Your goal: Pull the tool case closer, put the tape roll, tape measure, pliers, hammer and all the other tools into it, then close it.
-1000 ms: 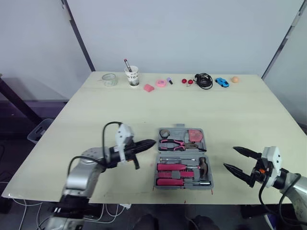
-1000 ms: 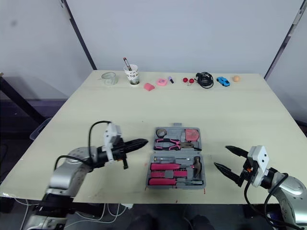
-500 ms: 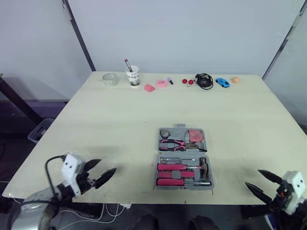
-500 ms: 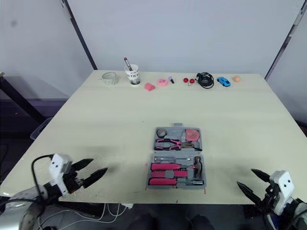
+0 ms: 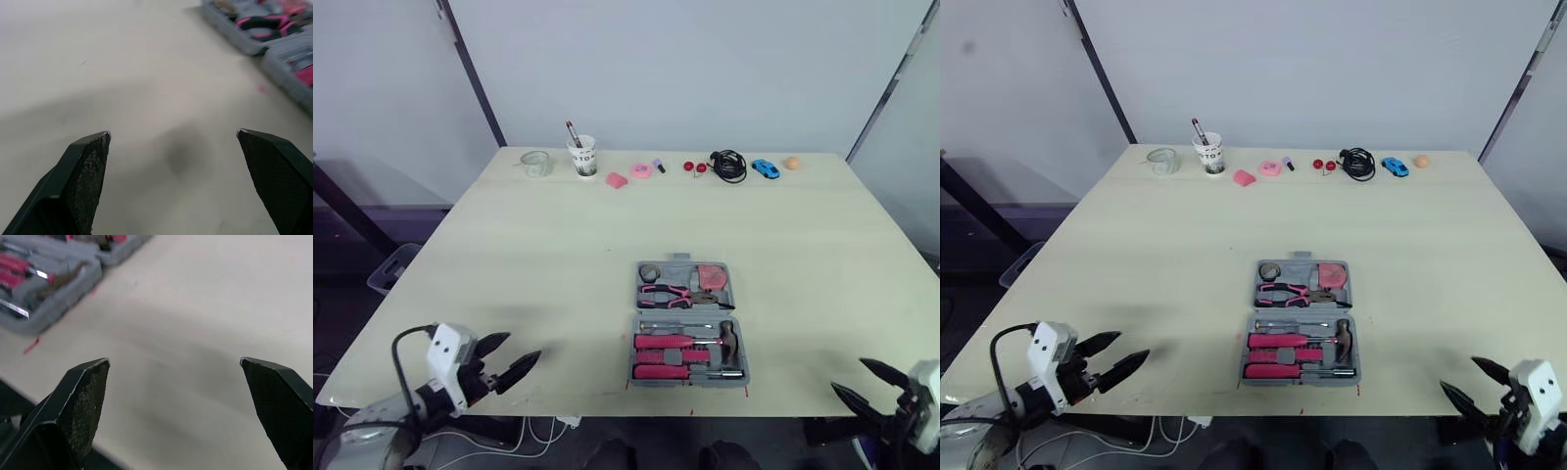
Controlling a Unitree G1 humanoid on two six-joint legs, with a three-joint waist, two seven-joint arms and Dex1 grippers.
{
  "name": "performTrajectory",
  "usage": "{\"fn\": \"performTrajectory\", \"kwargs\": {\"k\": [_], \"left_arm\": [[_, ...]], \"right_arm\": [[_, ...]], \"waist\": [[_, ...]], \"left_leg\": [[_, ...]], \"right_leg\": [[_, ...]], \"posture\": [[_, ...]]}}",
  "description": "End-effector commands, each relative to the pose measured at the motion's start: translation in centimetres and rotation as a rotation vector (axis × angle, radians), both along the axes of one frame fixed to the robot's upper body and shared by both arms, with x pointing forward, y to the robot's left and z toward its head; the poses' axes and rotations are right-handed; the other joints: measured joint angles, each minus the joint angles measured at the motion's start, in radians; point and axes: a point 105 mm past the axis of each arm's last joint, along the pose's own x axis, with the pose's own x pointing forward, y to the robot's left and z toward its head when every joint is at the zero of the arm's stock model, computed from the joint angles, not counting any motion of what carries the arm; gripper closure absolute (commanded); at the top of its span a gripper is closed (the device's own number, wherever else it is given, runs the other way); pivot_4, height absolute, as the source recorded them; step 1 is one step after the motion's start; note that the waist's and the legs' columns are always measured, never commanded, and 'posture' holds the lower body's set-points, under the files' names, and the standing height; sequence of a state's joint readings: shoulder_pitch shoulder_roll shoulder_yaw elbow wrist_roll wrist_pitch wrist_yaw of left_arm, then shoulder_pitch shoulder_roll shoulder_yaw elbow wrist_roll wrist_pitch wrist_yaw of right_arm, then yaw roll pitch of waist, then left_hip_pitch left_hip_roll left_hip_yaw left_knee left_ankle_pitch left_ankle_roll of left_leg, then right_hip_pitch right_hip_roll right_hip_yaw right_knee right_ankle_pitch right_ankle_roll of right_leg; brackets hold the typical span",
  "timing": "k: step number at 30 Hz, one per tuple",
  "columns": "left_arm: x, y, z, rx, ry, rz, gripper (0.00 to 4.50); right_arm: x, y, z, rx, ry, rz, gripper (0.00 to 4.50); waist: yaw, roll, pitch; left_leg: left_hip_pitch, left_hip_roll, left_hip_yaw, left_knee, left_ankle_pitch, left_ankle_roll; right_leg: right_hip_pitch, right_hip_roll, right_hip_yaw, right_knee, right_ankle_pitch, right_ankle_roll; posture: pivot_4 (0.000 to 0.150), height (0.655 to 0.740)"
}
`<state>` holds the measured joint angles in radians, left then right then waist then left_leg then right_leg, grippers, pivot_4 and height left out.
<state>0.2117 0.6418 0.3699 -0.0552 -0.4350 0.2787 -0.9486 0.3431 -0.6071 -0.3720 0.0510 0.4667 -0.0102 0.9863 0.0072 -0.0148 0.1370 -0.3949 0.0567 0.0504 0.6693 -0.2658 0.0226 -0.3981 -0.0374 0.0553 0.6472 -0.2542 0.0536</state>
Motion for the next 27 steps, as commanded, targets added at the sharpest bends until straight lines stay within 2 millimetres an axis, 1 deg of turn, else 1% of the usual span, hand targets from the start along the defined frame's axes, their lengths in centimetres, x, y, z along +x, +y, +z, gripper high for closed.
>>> {"fn": "performTrajectory", "kwargs": {"k": [1, 7, 13, 16, 17, 18, 19, 20, 21, 22, 24, 25, 26, 27], "left_arm": [[1.6, -0.9, 1.0, 0.030, -0.030, -0.088, 0.10], [3.7, -2.5, 0.7, 0.072, -0.026, -0.217, 0.10], [5.5, -4.0, -0.5, 0.096, 0.002, -0.330, 0.10], [6.0, -5.1, -1.1, 0.099, 0.016, -0.393, 0.00], [6.3, -5.6, -1.2, 0.098, 0.017, -0.411, 0.25], [6.5, -6.1, -1.3, 0.097, 0.021, -0.430, 0.62], [6.7, -6.6, -1.5, 0.093, 0.025, -0.450, 1.23], [7.0, -7.0, -1.6, 0.090, 0.028, -0.467, 1.62], [7.2, -7.4, -1.7, 0.086, 0.031, -0.476, 1.80], [7.5, -7.7, -1.9, 0.095, 0.045, -0.494, 2.41], [7.8, -8.6, -2.2, 0.106, 0.068, -0.536, 3.04], [7.9, -8.9, -2.4, 0.107, 0.080, -0.557, 3.39], [7.9, -9.2, -2.5, 0.111, 0.089, -0.572, 3.88], [8.0, -9.3, -2.5, 0.119, 0.094, -0.584, 4.27]], "right_arm": [[2.0, 1.2, 1.1, -0.049, -0.035, 0.074, 0.00], [5.3, 2.8, 1.8, -0.087, -0.060, 0.142, 0.00], [7.5, 4.6, 1.6, -0.112, -0.039, 0.215, 0.00], [8.5, 5.3, 1.4, -0.132, -0.041, 0.237, 0.73], [8.9, 5.7, 1.4, -0.137, -0.042, 0.248, 1.23], [9.3, 6.0, 1.4, -0.136, -0.039, 0.255, 1.83], [9.6, 6.4, 1.3, -0.140, -0.034, 0.268, 2.59], [9.9, 6.9, 1.1, -0.149, -0.023, 0.284, 3.01], [10.0, 7.2, 0.9, -0.159, -0.011, 0.301, 3.16], [10.2, 7.7, 0.6, -0.179, 0.003, 0.327, 3.88], [10.5, 8.7, 0.2, -0.207, 0.022, 0.374, 4.48], [10.7, 9.2, 0.1, -0.210, 0.026, 0.388, 4.50], [10.9, 9.6, 0.1, -0.213, 0.026, 0.402, 4.50], [10.9, 10.0, 0.0, -0.222, 0.025, 0.418, 4.50]], "waist": [[-0.001, 0.001, 0.000], [-0.001, 0.000, 0.000], [-0.001, 0.000, 0.001], [-0.002, 0.000, 0.001], [-0.002, 0.000, 0.001], [-0.002, 0.000, 0.001], [-0.002, 0.000, 0.001], [-0.003, 0.000, 0.001], [-0.003, 0.000, 0.001], [-0.004, 0.000, 0.001], [-0.005, 0.000, 0.001], [-0.005, 0.000, 0.001], [-0.006, 0.000, 0.001], [-0.008, 0.000, 0.001]], "left_leg": [[0.000, 0.000, 0.000, 0.000, 0.000, 0.000], [-0.002, -0.001, 0.004, -0.001, 0.000, 0.000], [-0.002, -0.001, 0.004, 0.000, 0.000, 0.000], [-0.002, -0.001, 0.004, 0.000, 0.000, 0.000], [-0.002, -0.001, 0.005, 0.000, 0.000, 0.000], [-0.002, -0.001, 0.005, 0.000, 0.000, 0.000], [-0.002, -0.001, 0.004, 0.000, 0.000, 0.000], [-0.003, -0.001, 0.004, 0.000, 0.000, 0.000], [-0.003, -0.001, 0.004, 0.000, 0.000, 0.000], [-0.003, -0.001, 0.004, 0.000, 0.000, 0.000], [-0.002, -0.001, 0.003, 0.000, 0.000, 0.000], [-0.003, -0.001, 0.003, 0.000, 0.000, 0.000], [-0.003, -0.001, 0.003, 0.000, 0.000, 0.000], [-0.003, -0.001, 0.003, 0.000, 0.000, 0.000]], "right_leg": [[0.000, 0.000, 0.000, 0.000, 0.000, 0.000], [0.000, 0.001, 0.000, 0.000, 0.000, 0.000], [0.000, 0.002, 0.000, 0.000, 0.000, 0.001], [0.000, 0.002, 0.000, 0.000, 0.000, 0.001], [0.000, 0.002, 0.000, 0.000, 0.001, 0.001], [0.000, 0.002, 0.000, 0.000, 0.001, 0.001], [0.000, 0.003, 0.000, 0.000, 0.002, 0.003], [0.000, 0.003, 0.000, 0.000, 0.002, 0.004], [0.000, 0.003, 0.000, 0.000, 0.002, 0.004], [0.000, 0.003, 0.000, 0.000, 0.003, 0.005], [0.000, 0.003, 0.000, 0.000, 0.003, 0.005], [0.000, 0.003, 0.000, 0.001, 0.003, 0.005], [0.000, 0.003, 0.000, 0.001, 0.003, 0.005], [0.000, 0.003, 0.000, 0.001, 0.003, 0.005]], "posture": [[0.150, 0.7400], [0.150, 0.7400], [0.150, 0.7400], [0.150, 0.7400], [0.150, 0.7400], [0.150, 0.7400], [0.150, 0.7400], [0.150, 0.7400], [0.150, 0.7400], [0.150, 0.7400], [0.150, 0.7400], [0.150, 0.7400], [0.150, 0.7400], [0.150, 0.7400]]}}
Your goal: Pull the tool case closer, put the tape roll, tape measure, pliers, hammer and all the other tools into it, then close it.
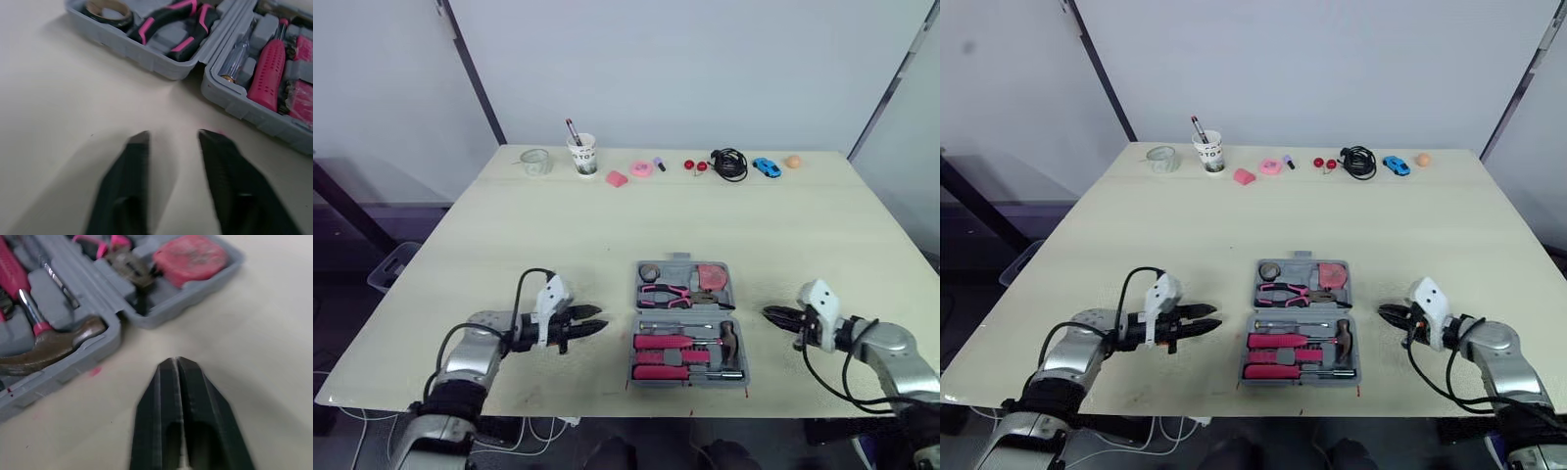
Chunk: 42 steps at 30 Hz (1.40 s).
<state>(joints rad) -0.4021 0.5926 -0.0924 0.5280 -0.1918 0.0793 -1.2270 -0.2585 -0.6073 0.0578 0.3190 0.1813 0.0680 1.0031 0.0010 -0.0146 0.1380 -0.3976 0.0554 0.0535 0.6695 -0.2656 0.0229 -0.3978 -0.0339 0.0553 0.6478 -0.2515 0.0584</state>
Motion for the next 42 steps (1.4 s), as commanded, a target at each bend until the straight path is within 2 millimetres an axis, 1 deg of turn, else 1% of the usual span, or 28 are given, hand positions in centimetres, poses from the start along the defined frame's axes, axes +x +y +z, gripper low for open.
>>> {"fn": "performTrajectory", "kwargs": {"k": [1, 7, 14, 29, 34, 42], "left_arm": [[0.2, -0.7, 0.0, 0.022, 0.001, -0.062, 4.46], [0.7, -1.3, -0.7, 0.066, 0.038, -0.089, 4.46], [1.0, -2.4, -1.1, 0.063, 0.049, -0.107, 4.46], [1.3, -4.3, -1.9, 0.073, 0.075, -0.152, 4.46], [1.8, -5.1, -1.9, 0.065, 0.063, -0.149, 4.46], [2.4, -5.8, -2.3, 0.067, 0.045, -0.129, 4.46]], "right_arm": [[0.4, 1.2, 0.1, -0.023, -0.011, 0.055, 4.50], [1.0, 3.0, -0.6, -0.045, -0.017, 0.098, 4.50], [1.4, 3.9, -0.5, -0.028, -0.037, 0.105, 4.50], [1.2, 4.6, -0.8, -0.030, -0.030, 0.131, 4.50], [1.2, 4.7, -0.9, -0.028, -0.030, 0.133, 4.50], [0.9, 5.0, -1.0, -0.025, -0.019, 0.153, 4.50]], "waist": [[-0.003, 0.000, 0.000], [-0.012, 0.000, 0.000], [-0.012, 0.000, 0.000], [-0.012, 0.000, 0.000], [-0.012, 0.000, 0.000], [-0.010, 0.001, -0.001]], "left_leg": [[0.000, 0.000, 0.000, 0.000, 0.000, 0.000], [-0.001, 0.000, -0.002, 0.000, 0.000, 0.000], [-0.001, 0.000, -0.002, 0.000, 0.000, 0.000], [0.000, 0.000, -0.003, 0.001, 0.000, 0.000], [0.000, -0.001, -0.003, 0.001, 0.000, 0.000], [0.000, -0.001, -0.003, 0.001, 0.000, 0.000]], "right_leg": [[0.000, 0.000, 0.000, 0.000, 0.000, 0.000], [0.000, 0.000, -0.001, 0.000, 0.000, 0.000], [0.000, 0.000, -0.001, 0.001, 0.000, 0.000], [0.000, 0.000, -0.002, 0.003, 0.000, 0.000], [0.000, 0.000, -0.002, 0.004, 0.000, 0.000], [0.000, 0.000, -0.002, 0.005, 0.000, 0.000]], "posture": [[0.150, 0.7400], [0.150, 0.7400], [0.150, 0.7400], [0.150, 0.7400], [0.150, 0.7400], [0.150, 0.7400]]}}
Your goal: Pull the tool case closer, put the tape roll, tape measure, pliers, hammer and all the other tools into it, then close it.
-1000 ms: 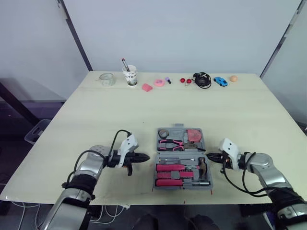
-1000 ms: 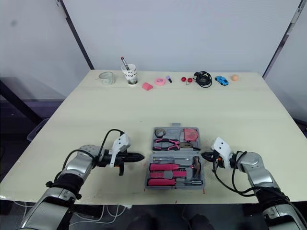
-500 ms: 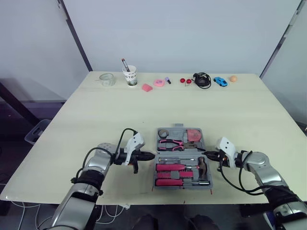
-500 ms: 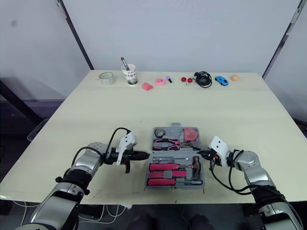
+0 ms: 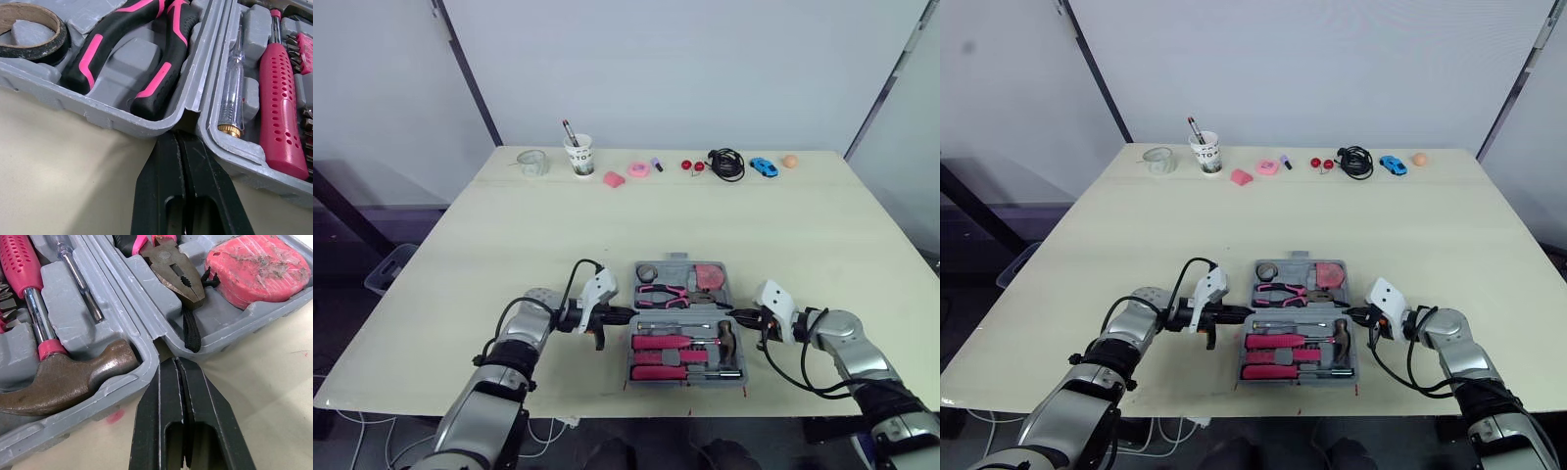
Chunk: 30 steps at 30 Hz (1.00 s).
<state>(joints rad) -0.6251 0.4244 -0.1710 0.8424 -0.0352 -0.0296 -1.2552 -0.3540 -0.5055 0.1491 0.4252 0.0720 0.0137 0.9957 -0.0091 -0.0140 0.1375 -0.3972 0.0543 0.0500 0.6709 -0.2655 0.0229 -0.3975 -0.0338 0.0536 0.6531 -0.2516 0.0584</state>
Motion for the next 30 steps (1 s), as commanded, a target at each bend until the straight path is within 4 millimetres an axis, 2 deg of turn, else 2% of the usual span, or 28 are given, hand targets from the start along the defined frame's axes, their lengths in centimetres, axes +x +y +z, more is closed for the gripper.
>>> {"fn": "performTrajectory", "kwargs": {"k": [1, 9, 15, 20, 30], "left_arm": [[0.1, -1.0, -0.8, 0.023, 0.004, 0.000, 4.46], [-1.1, -1.2, -1.0, 0.022, 0.052, -0.055, 4.46], [-2.9, -0.6, -1.4, 0.073, 0.071, -0.135, 4.46], [-3.9, -0.5, -1.5, 0.081, 0.091, -0.156, 4.46], [-4.3, -0.2, -1.7, 0.093, 0.088, -0.147, 4.46]], "right_arm": [[-0.2, 1.2, 0.6, 0.017, -0.019, 0.059, 4.50], [-1.1, 1.4, 0.4, 0.026, 0.024, 0.095, 4.50], [-2.4, 1.1, -0.1, 0.025, 0.094, 0.121, 4.50], [-2.4, 0.9, -0.1, 0.022, 0.102, 0.115, 4.50], [-3.1, 1.2, -0.4, 0.031, 0.142, 0.130, 4.50]], "waist": [[0.001, 0.000, 0.000], [0.000, 0.000, 0.000], [-0.003, 0.000, 0.000], [-0.003, 0.000, 0.000], [-0.003, 0.000, 0.000]], "left_leg": [[0.000, 0.000, 0.000, 0.000, 0.000, 0.000], [0.000, 0.000, -0.001, 0.001, 0.000, 0.000], [0.000, 0.000, -0.001, 0.000, 0.000, 0.000], [0.000, 0.000, 0.000, -0.001, 0.000, 0.000], [0.000, 0.000, 0.000, -0.001, 0.000, 0.000]], "right_leg": [[0.000, 0.000, 0.000, 0.001, 0.000, 0.000], [0.000, 0.000, 0.000, 0.002, 0.000, 0.000], [0.000, 0.000, 0.000, 0.001, 0.000, 0.000], [0.000, 0.000, 0.000, 0.000, -0.001, 0.000], [0.000, 0.000, 0.000, 0.000, -0.001, 0.000]], "posture": [[0.150, 0.7400], [0.150, 0.7400], [0.150, 0.7400], [0.150, 0.7400], [0.150, 0.7400]]}}
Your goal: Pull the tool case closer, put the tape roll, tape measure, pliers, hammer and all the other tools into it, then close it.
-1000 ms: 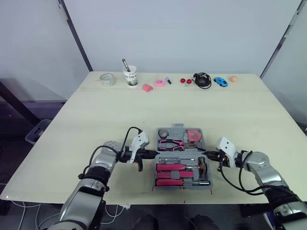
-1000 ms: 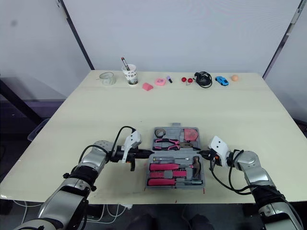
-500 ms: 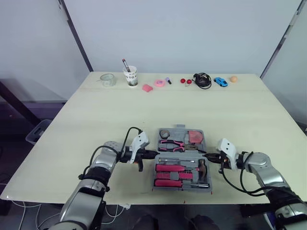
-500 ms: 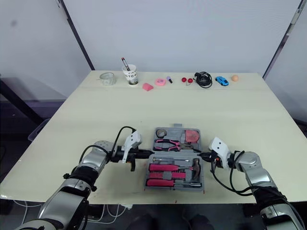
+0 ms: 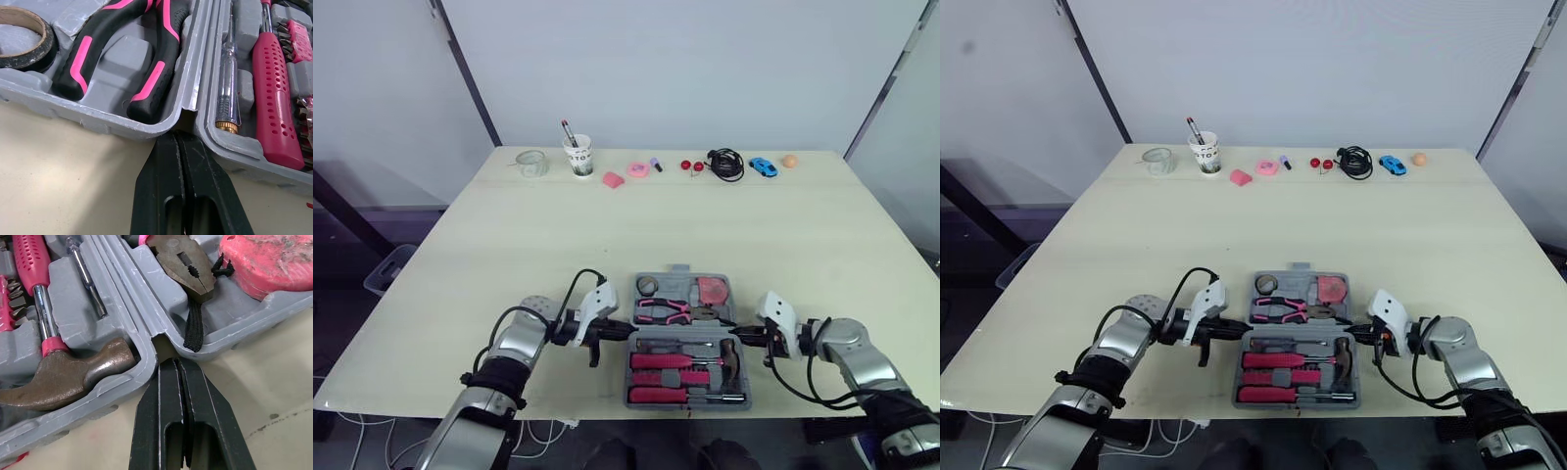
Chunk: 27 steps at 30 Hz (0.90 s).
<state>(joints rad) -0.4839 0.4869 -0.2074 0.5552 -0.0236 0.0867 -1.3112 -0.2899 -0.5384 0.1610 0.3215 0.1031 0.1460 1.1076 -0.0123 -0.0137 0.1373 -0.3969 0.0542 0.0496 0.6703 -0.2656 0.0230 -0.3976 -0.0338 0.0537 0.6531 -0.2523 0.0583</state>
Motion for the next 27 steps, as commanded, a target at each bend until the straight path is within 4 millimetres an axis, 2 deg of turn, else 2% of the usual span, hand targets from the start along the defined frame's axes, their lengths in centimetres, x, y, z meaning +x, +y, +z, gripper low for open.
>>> {"fn": "performTrajectory", "kwargs": {"k": [1, 27], "left_arm": [[-1.4, -0.3, -1.5, 0.036, 0.064, -0.049, 4.46], [-1.8, 0.7, -1.7, 0.048, 0.091, -0.018, 4.46]], "right_arm": [[-0.5, 1.1, 0.5, 0.025, -0.006, 0.054, 4.50], [-0.2, 0.7, 0.4, 0.010, -0.019, 0.028, 4.50]], "waist": [[0.000, 0.000, 0.000], [-0.002, 0.000, 0.000]], "left_leg": [[0.000, 0.000, 0.000, 0.000, 0.000, 0.000], [0.000, 0.000, 0.000, 0.000, 0.000, 0.000]], "right_leg": [[0.000, 0.000, 0.000, 0.000, 0.000, 0.000], [0.000, 0.000, 0.000, 0.000, 0.000, 0.000]], "posture": [[0.150, 0.7400], [0.150, 0.7400]]}}
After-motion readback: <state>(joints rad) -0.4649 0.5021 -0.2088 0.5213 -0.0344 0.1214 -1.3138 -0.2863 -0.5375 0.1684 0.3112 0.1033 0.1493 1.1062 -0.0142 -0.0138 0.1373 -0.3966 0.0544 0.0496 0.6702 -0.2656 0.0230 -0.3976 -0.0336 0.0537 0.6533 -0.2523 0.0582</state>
